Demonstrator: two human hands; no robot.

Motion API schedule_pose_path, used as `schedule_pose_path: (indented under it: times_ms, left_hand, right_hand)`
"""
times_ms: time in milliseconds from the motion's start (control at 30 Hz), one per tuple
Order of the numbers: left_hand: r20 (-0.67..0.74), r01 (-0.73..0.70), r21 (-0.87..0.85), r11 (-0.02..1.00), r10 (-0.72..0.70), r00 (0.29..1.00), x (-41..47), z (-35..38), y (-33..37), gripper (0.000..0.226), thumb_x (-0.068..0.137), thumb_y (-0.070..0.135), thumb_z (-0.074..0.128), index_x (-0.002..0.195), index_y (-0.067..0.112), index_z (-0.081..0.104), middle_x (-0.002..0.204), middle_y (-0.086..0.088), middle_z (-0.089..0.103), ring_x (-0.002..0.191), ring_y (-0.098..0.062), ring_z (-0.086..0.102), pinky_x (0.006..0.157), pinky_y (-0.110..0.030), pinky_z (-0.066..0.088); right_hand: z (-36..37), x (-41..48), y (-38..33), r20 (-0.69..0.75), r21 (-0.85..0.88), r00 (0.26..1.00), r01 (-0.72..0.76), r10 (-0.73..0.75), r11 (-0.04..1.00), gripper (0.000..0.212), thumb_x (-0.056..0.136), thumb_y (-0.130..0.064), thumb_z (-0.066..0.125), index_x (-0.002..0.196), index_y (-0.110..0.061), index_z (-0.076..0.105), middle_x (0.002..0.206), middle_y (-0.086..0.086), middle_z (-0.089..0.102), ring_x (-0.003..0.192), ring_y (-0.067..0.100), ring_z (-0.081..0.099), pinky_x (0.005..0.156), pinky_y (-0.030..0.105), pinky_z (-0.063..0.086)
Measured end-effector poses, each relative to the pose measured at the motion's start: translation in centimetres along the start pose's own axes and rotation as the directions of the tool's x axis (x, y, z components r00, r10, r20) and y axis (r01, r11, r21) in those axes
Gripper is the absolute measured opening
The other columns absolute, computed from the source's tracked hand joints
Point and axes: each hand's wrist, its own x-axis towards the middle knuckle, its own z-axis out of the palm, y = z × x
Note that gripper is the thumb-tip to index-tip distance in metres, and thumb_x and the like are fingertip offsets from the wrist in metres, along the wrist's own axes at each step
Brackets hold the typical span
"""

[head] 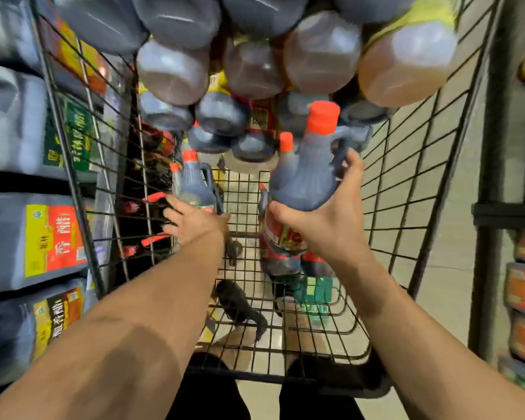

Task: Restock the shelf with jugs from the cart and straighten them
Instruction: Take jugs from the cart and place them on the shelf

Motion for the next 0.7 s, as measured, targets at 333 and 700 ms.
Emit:
schedule_pose_path:
  times_ms: [333,700]
  left_hand:
    - [-0.078,0.010,-0.016,1.000,-0.011,0.997,1.0,0.8,-0.2,0.099,0.056,0.032,0.091,0.133,0.015,0.031,0.131,-0.011,0.036,0.117,-0.037,0.039,0.069,-0.051,0.043]
    - [0.037,-0.176,-0.454,0.873,0.216,0.976,-2.9,-3.4,-1.2,0.100,0.053,0.034,0.094,0.134,0.018,0.037,0.134,-0.007,0.040,0.109,-0.020,0.050,0.083,-0.033,0.039]
  right_hand:
    - [-1.2,0.3,0.4,0.032,0.013,0.999,0.017,-0.018,1.000,0.096,0.056,-0.030,0.089,0.130,-0.029,0.027,0.101,-0.035,0.052,0.092,-0.004,0.061,0.072,0.021,0.053]
    - [-1.3,-0.7,-3.5,0.080,-0.035,0.994,0.080,-0.077,0.996,0.105,0.052,-0.039,0.086,0.136,-0.023,0.025,0.110,-0.017,0.051,0.100,0.002,0.059,0.082,0.027,0.052]
